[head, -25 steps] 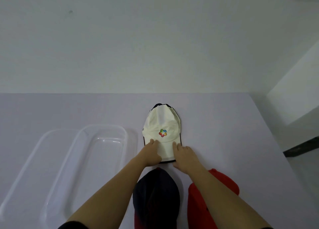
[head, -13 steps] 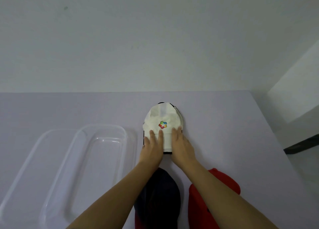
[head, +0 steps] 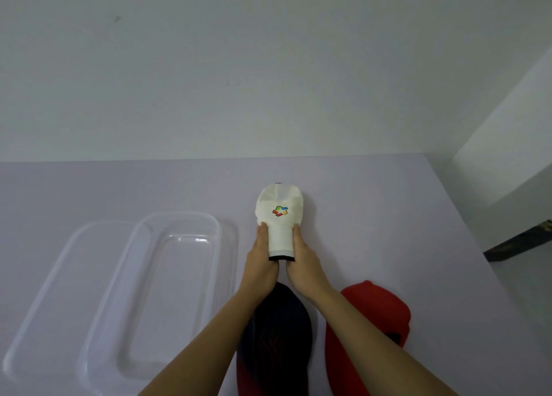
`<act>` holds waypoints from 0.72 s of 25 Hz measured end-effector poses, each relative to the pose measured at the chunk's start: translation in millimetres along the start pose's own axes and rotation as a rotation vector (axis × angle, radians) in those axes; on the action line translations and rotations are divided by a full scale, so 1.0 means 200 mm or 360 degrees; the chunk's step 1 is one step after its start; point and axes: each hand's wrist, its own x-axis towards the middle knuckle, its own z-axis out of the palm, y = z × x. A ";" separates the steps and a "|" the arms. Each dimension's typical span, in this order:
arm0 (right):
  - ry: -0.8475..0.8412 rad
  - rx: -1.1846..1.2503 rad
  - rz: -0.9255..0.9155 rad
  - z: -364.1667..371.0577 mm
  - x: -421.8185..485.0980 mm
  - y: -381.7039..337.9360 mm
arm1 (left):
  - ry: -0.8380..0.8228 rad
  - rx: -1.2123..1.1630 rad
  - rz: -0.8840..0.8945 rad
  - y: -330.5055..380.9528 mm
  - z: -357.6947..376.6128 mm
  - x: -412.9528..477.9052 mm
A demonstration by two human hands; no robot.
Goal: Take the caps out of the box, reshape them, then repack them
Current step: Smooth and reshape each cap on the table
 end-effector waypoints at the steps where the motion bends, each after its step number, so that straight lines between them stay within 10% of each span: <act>1: 0.0016 0.0067 0.0027 0.00 0.00 -0.01 | -0.0031 -0.0033 -0.0005 0.03 0.00 -0.01; 18: 0.0214 -0.0321 -0.0097 -0.12 -0.04 0.10 | -0.0203 0.0006 0.0056 -0.03 -0.10 -0.04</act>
